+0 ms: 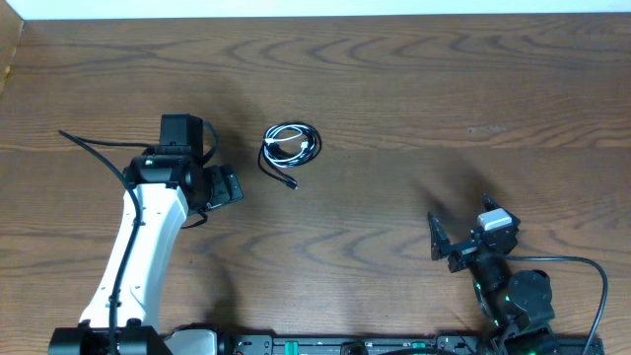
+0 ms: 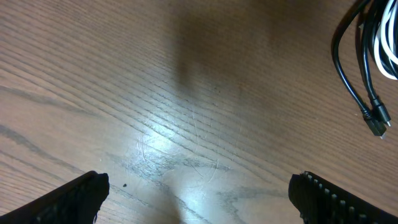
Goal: Untangle cables
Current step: 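Move the left gripper forward and rightward toward the cable coil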
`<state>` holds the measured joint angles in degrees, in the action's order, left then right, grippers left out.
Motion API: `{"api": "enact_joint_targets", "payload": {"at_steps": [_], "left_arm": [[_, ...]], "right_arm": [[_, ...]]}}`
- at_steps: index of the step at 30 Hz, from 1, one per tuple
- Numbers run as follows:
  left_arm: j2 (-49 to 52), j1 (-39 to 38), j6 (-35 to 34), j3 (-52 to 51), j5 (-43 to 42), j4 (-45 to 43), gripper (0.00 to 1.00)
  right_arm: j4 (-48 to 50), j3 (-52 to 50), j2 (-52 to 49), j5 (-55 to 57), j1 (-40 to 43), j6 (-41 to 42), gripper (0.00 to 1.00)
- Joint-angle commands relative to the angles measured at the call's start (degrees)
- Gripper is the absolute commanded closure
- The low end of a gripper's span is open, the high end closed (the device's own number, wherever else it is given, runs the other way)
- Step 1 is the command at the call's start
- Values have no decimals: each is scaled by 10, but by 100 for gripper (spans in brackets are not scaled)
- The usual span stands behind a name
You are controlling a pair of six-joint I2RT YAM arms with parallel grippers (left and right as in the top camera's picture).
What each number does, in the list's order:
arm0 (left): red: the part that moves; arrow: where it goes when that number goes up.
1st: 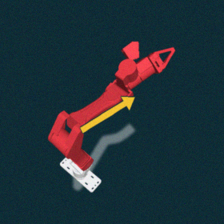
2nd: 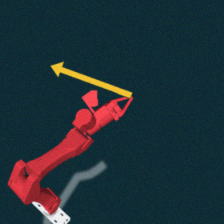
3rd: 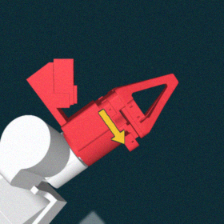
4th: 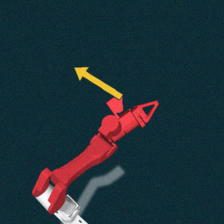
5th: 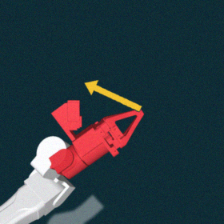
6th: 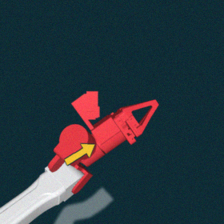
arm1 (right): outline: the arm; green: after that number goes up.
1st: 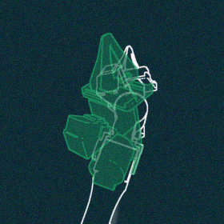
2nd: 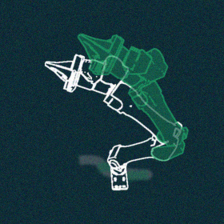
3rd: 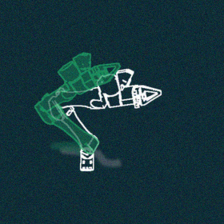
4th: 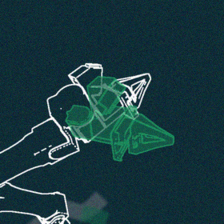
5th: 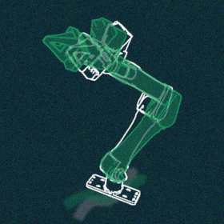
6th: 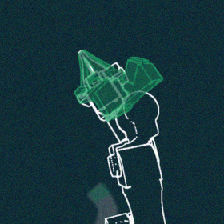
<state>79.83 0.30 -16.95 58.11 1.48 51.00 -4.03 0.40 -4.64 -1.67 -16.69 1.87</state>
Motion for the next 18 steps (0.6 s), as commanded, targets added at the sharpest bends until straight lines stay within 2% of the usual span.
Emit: {"api": "enact_joint_targets", "payload": {"at_steps": [1, 10, 18], "left_arm": [[3, -1, -9, 7, 7, 1, 2], [3, -1, -9, 7, 8, -5, 2], [3, -1, -10, 7, 43, -12, 2]], "right_arm": [[-3, -1, 1, 2, -2, -9, 1], [-3, -1, 1, 2, -2, -9, 1], [-3, -1, 1, 2, -2, -9, 1]]}}
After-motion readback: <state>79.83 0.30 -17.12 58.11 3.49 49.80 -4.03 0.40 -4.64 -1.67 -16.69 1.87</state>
